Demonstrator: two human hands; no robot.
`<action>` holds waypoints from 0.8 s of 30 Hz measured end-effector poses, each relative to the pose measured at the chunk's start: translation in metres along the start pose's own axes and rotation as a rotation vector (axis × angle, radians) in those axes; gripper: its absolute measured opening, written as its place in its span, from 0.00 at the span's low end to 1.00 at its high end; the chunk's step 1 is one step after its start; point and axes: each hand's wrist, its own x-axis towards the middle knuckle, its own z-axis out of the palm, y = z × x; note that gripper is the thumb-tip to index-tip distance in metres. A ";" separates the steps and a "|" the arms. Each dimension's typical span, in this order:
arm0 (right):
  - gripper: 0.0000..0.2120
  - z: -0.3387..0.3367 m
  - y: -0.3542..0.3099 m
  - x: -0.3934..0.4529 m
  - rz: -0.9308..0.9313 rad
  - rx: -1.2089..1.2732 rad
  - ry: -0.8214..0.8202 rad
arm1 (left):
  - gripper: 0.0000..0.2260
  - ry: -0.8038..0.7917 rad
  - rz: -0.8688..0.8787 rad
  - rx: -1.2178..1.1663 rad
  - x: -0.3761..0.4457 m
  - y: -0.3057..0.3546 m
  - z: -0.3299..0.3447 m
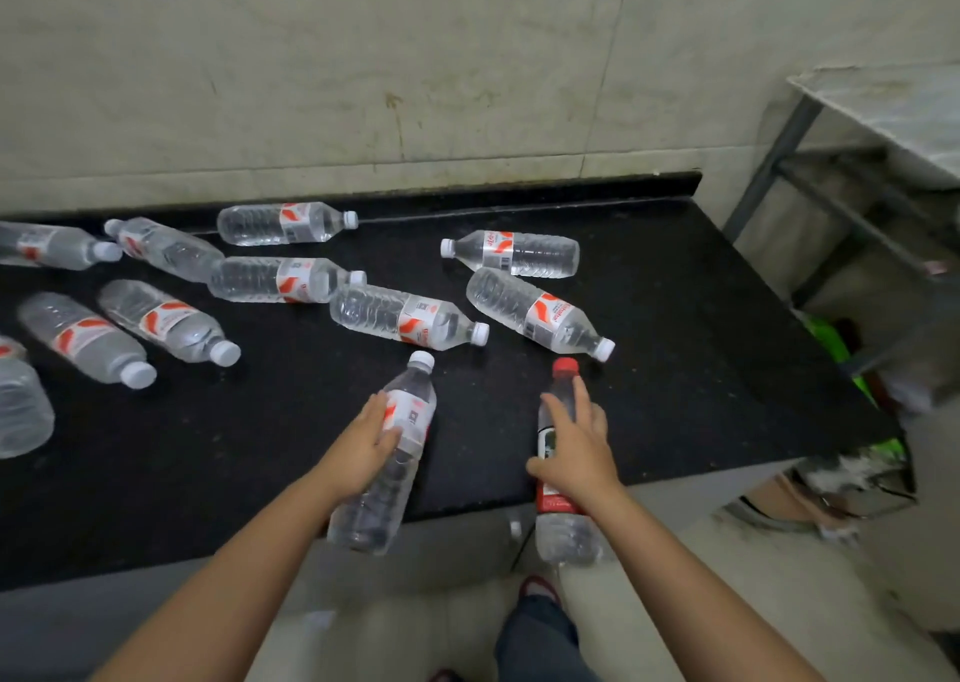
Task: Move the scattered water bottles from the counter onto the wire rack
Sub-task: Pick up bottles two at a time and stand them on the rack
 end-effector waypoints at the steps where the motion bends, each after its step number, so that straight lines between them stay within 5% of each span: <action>1: 0.41 0.002 -0.004 -0.001 0.001 -0.015 -0.021 | 0.23 0.033 -0.004 0.010 0.002 -0.005 -0.002; 6: 0.46 0.008 -0.030 0.012 0.188 -0.004 -0.059 | 0.23 0.193 -0.147 0.084 0.007 -0.005 0.000; 12: 0.45 0.015 -0.038 0.017 0.156 -0.160 -0.066 | 0.37 0.180 -0.151 0.378 0.012 0.007 0.012; 24: 0.41 0.005 -0.033 0.010 0.112 -0.116 -0.064 | 0.32 0.153 -0.078 0.446 0.009 0.007 0.008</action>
